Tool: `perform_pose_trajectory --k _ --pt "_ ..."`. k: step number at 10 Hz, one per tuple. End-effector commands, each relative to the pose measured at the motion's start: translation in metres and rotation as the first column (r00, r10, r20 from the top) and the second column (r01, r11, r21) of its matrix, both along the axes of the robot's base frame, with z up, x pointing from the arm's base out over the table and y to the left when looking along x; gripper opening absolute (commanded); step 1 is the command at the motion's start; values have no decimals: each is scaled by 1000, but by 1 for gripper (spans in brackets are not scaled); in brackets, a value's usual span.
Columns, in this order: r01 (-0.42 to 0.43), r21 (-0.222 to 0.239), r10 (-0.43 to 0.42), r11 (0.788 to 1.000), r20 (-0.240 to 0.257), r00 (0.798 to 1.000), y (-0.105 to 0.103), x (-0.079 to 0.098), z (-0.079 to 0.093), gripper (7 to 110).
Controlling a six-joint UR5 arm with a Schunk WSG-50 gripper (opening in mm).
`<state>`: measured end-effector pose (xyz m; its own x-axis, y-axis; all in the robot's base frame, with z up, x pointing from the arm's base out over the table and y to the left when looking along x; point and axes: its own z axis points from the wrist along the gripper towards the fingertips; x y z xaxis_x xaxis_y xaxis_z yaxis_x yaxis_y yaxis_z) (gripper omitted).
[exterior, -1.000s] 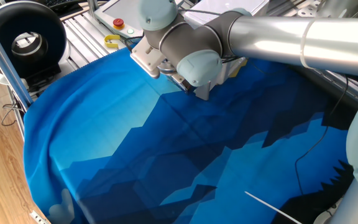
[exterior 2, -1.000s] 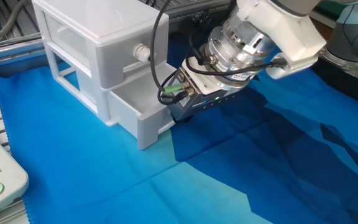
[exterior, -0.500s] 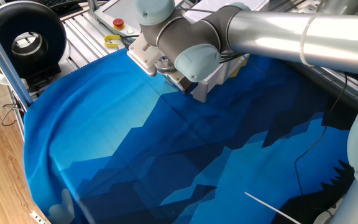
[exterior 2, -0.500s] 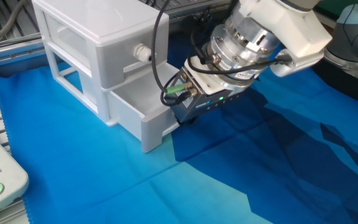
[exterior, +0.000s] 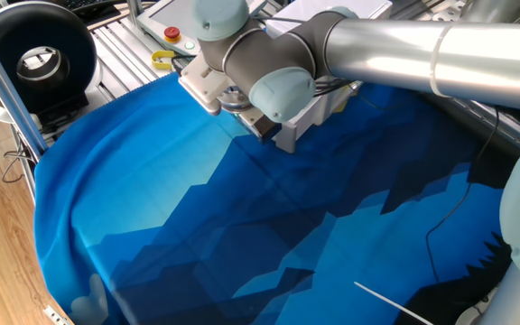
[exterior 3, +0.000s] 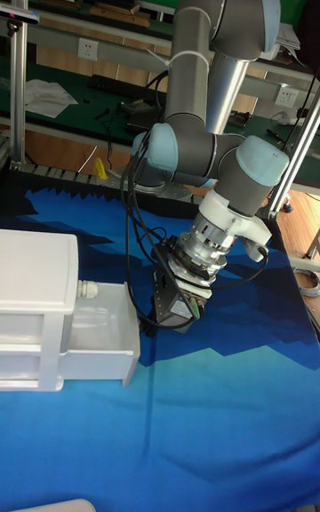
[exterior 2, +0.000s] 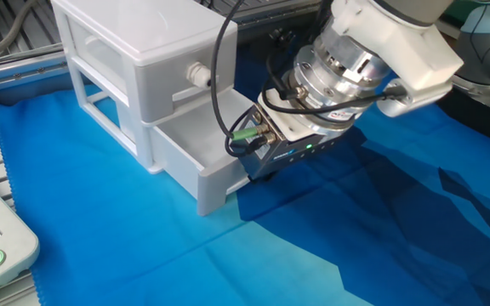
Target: Grasp the handle and open the drawer
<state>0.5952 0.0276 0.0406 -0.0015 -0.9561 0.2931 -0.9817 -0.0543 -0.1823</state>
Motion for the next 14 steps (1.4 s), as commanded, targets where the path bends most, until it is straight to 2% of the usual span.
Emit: perform_pose_trajectory --k 1,6,14 --pt "15 12 -15 1000 -1 1000 6 0 1 7" --pt "11 -10 -11 1000 3 1000 6 1 8 7" --pt "26 19 -26 999 5 1000 23 0 7 7"
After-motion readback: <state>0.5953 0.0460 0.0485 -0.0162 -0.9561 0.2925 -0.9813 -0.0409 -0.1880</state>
